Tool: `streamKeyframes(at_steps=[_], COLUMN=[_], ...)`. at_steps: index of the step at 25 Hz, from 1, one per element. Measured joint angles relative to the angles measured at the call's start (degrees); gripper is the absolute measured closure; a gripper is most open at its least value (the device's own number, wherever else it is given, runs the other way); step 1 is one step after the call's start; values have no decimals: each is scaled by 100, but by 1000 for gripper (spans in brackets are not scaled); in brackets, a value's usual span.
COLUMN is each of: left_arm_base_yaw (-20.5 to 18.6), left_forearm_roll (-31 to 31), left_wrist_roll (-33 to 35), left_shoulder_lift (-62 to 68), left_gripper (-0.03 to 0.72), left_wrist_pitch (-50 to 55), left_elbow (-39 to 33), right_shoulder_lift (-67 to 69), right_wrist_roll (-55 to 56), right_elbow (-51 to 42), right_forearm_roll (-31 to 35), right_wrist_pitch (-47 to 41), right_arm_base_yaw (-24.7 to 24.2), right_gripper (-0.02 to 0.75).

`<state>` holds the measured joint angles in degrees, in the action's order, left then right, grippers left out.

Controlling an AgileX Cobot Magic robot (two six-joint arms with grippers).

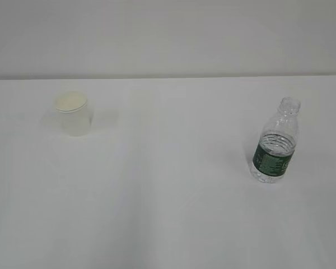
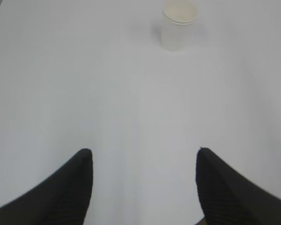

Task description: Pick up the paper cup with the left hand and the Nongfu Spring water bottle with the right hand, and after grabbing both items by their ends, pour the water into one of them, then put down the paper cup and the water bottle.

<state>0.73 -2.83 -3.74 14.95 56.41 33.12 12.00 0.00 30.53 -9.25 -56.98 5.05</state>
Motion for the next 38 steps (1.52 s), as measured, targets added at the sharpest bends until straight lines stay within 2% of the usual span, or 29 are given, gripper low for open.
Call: streamKeyframes(at_steps=[9,19,26,33,38], left_arm_base_yaw=[0,0,0,0,0], left_forearm_roll=[-22,-35,-24,-17,21], left_wrist_roll=[0,40,198,219,219], left_shoulder_lift=[723,1835,2629,3016,3324], left_gripper=[197,197,197,197,200], left_wrist_pitch=[-800,-2052,-2462,-2893,-3497], left_elbow=[0,0,0,0,-14], right_shoulder_lift=[521,1134,1498,1791,1879], right_wrist_roll=[0,-145,-254,-276,-276], right_elbow=[0,0,-200,-293,-355], right_forearm_roll=[285,320,320,380,393], right_wrist_pitch=[794,1653,2597,3150,3590], right_arm_base_yaw=[0,0,0,370,391], right_gripper=[164,164,164,164,164])
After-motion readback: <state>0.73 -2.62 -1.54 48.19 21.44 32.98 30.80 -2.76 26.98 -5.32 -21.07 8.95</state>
